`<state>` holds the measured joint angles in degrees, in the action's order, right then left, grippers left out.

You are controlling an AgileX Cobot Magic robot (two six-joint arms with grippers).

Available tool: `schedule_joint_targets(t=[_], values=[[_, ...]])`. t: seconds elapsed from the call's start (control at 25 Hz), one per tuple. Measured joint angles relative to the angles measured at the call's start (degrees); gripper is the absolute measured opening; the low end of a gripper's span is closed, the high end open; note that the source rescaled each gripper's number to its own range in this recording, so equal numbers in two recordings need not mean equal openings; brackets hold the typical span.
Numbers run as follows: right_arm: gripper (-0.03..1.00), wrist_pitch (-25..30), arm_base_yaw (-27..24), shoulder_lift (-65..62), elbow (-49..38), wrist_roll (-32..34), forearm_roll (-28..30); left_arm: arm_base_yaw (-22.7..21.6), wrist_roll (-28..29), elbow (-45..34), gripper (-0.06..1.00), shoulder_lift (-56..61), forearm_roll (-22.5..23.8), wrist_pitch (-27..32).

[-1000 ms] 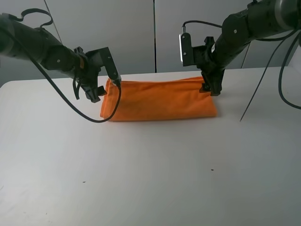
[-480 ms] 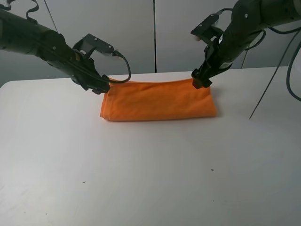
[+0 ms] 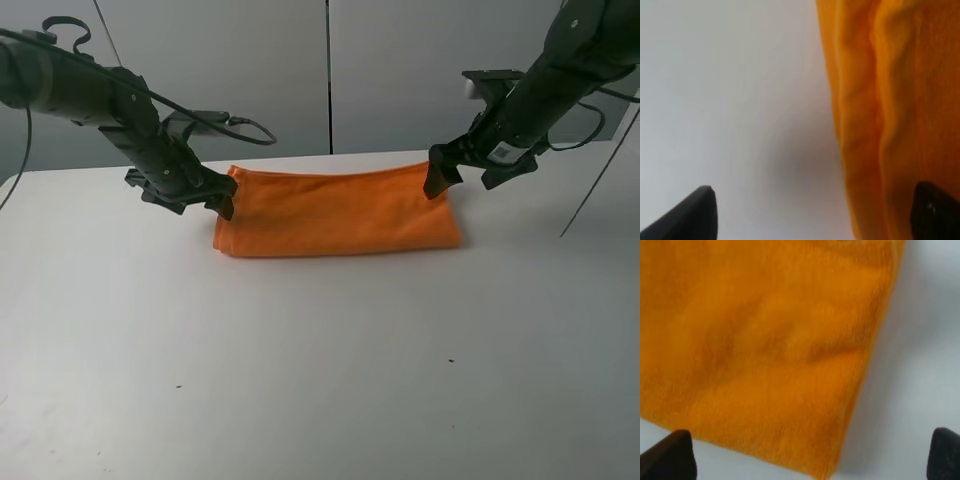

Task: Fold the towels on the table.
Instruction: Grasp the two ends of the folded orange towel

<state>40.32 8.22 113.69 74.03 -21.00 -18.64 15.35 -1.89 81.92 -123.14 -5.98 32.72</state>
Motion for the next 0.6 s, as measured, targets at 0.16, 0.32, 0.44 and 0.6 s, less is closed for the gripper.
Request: schedule_joint_targets(t=[0.16,0.32,0.44,0.6], values=[[1.00,0.10,0.00,2.84,0.00,0.42,-2.06,0.00,0.04,1.42,0.99,-1.86,-2.17,1.52],[1.00,-0.81,-0.15,3.97,0.85,1.48,-3.28,0.00,0.14,1.57,0.99,-2.38,-2.63,2.14],[1.00,-0.23,-0.27,5.67,3.43,1.87,-4.85,0.00,0.18,1.61,0.99,-2.71,-2.74,2.72],[1.00,0.87,-1.37,8.23,6.91,1.54,-9.08,0.00,0.18,1.61,0.99,-2.85,-2.83,3.79]])
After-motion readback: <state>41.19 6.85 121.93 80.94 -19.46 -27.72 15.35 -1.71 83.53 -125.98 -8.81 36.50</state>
